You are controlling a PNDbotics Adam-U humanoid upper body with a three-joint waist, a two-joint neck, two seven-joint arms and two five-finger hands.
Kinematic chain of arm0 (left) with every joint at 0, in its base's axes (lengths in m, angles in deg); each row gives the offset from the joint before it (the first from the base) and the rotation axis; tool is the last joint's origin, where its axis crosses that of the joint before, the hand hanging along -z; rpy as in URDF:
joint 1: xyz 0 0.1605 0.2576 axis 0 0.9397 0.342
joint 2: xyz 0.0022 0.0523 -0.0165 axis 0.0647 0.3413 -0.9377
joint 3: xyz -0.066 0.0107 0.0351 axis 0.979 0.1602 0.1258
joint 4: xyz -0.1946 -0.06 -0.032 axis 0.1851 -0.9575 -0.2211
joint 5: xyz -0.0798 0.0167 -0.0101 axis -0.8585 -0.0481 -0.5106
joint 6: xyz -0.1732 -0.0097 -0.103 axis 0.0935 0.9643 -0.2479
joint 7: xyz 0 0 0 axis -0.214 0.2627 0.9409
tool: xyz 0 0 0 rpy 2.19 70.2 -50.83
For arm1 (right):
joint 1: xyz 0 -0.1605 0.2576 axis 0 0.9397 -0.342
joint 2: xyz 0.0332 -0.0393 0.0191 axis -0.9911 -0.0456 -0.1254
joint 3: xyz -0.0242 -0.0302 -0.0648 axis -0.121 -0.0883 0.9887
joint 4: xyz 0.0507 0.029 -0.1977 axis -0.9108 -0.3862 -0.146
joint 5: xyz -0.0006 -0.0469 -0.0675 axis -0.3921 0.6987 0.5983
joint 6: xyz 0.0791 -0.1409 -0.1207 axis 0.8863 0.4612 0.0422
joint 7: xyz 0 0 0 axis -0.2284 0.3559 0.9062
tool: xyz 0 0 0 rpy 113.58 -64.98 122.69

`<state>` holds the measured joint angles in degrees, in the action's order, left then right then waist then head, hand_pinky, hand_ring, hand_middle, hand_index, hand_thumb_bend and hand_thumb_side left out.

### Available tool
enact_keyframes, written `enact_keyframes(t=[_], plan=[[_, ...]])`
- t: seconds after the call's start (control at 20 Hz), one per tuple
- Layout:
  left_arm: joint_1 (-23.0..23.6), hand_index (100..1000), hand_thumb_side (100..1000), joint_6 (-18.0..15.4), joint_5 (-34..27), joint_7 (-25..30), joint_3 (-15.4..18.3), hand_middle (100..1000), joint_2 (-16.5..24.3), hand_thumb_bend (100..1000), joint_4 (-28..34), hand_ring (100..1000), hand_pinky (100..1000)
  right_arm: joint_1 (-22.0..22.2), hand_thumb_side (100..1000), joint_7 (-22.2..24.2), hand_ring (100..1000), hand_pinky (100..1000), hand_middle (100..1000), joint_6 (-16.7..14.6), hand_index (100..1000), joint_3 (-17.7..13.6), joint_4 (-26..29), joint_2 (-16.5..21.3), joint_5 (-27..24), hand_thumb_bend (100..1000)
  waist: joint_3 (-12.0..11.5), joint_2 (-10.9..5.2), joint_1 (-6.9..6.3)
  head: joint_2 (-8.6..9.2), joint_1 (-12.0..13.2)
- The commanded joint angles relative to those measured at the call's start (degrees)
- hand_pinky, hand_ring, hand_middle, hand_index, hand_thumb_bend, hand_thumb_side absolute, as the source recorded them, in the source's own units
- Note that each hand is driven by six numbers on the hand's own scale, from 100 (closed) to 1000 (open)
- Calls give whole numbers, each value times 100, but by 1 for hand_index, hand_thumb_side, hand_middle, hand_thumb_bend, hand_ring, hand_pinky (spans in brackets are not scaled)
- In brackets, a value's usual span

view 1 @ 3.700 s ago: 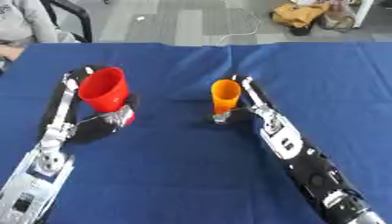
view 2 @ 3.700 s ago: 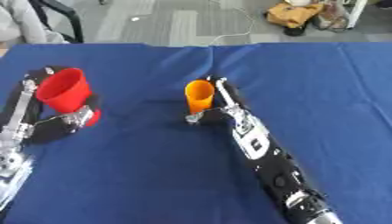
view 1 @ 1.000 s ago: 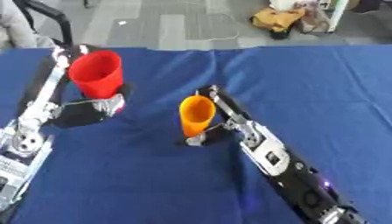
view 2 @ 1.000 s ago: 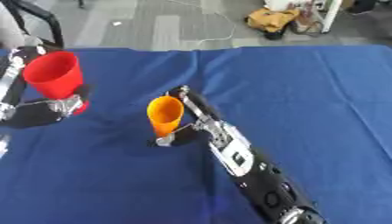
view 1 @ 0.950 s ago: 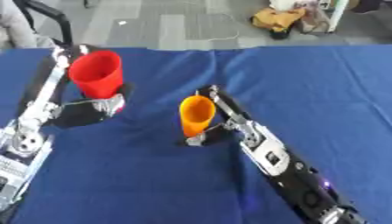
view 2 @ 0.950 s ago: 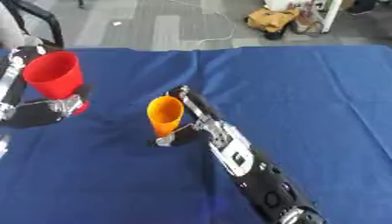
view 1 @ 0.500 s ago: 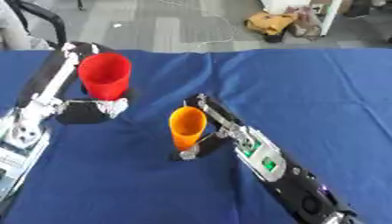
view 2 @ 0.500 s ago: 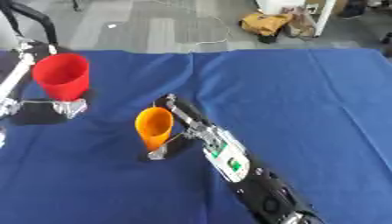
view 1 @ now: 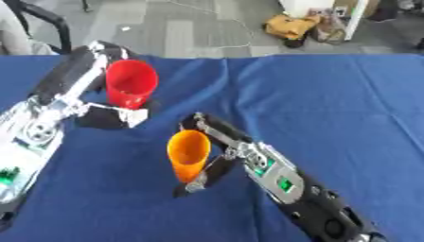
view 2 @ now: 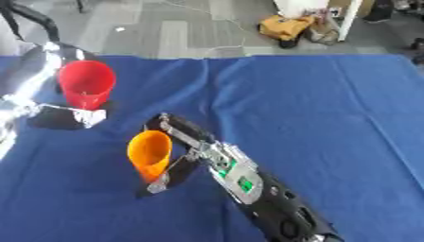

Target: Pour the contents of one cup into another cup.

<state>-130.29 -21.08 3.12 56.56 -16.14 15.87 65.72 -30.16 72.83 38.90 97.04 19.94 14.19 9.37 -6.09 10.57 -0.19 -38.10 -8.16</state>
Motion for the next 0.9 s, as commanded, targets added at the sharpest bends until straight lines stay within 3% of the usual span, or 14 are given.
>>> enact_keyframes(t=[0.05,0.9], plan=[[-183,698,237,-98,380,65,6,387,51,288,-46,271,174,-127,133,115,310,513,183,26,436,29,264,-28,-158,726,4,-121,-12,73,-7],[-363,691,201,-434,1900,60,-137,322,-49,310,-65,230,127,-134,131,277,312,515,185,83,439,66,300,-110,-254,723,-20,-147,-6,142,-39]])
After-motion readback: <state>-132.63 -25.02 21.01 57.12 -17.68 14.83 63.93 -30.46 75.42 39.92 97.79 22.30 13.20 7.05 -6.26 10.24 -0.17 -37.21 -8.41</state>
